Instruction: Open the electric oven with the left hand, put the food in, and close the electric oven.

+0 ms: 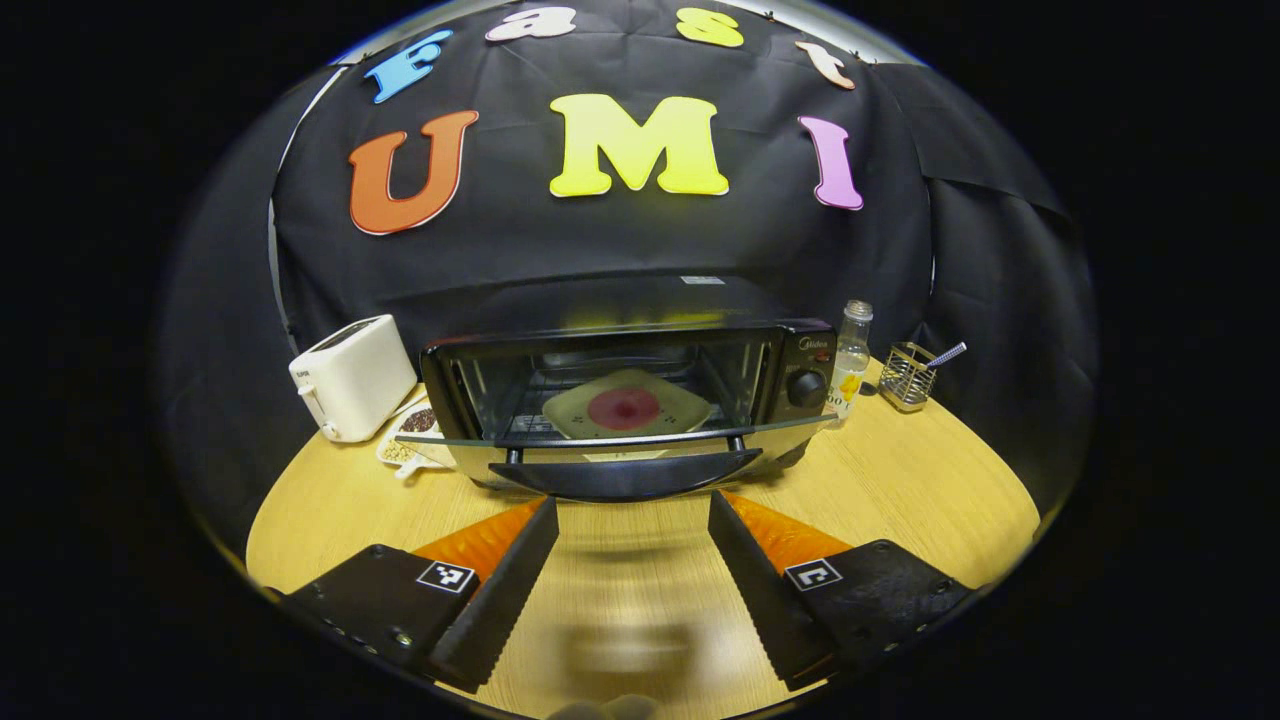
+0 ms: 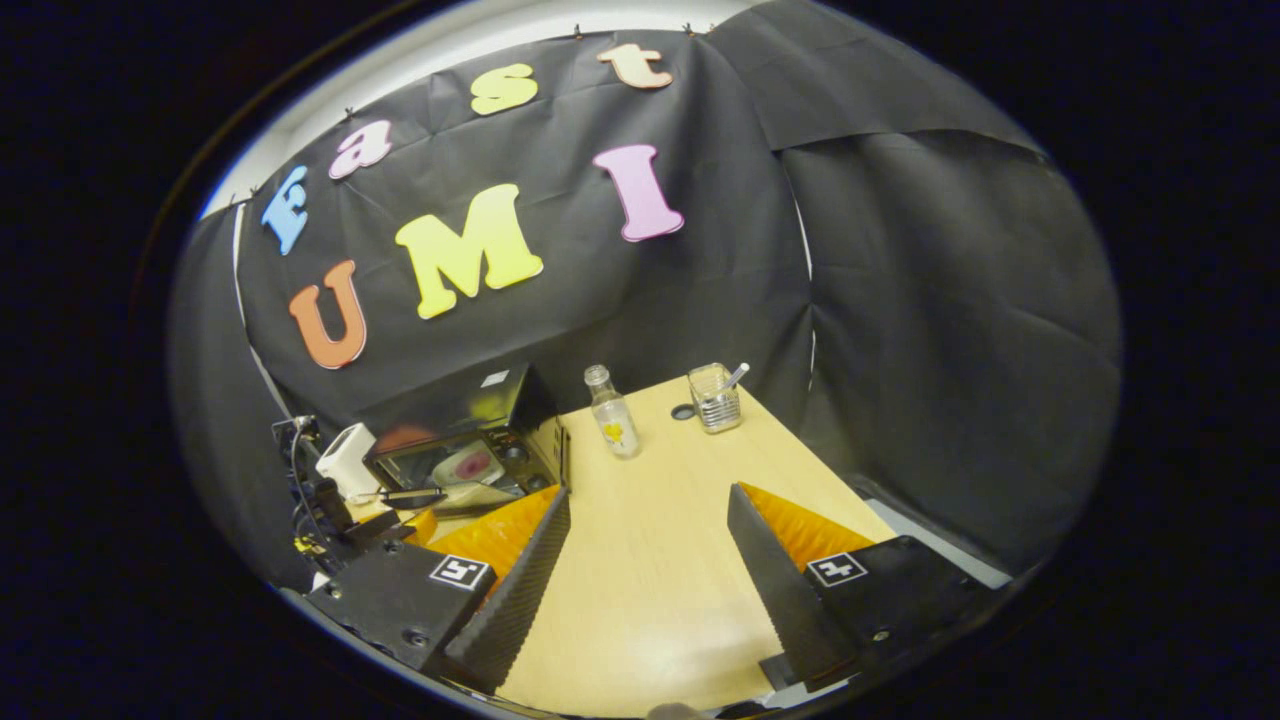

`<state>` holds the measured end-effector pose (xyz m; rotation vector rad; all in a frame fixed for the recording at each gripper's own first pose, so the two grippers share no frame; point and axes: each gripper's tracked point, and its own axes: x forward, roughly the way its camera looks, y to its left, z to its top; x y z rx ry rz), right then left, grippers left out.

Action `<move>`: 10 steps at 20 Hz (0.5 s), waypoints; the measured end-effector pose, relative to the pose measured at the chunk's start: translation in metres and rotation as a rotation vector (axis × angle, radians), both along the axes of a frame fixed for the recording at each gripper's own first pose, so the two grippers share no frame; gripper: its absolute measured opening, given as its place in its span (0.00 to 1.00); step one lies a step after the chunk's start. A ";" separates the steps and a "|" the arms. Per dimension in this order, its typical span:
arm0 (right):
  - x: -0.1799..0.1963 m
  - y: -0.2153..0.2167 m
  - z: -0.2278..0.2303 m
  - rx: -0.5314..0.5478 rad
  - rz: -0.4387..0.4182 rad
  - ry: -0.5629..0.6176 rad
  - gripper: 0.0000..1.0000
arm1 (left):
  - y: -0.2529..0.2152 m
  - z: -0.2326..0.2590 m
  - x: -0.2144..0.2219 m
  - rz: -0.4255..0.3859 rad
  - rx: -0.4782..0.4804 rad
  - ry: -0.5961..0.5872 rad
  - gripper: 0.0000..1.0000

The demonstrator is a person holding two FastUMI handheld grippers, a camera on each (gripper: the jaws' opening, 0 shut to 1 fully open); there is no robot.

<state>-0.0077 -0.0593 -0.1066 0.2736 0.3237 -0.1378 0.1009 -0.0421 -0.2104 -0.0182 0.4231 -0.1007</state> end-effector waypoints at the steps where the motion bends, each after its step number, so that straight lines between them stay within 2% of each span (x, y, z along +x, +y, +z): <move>1: 0.000 -0.002 0.001 0.001 -0.003 -0.004 1.00 | 0.000 0.004 0.004 -0.002 0.005 -0.006 0.97; 10: -0.013 -0.012 0.004 0.005 -0.031 -0.006 1.00 | -0.013 0.022 0.028 -0.017 0.005 -0.045 0.97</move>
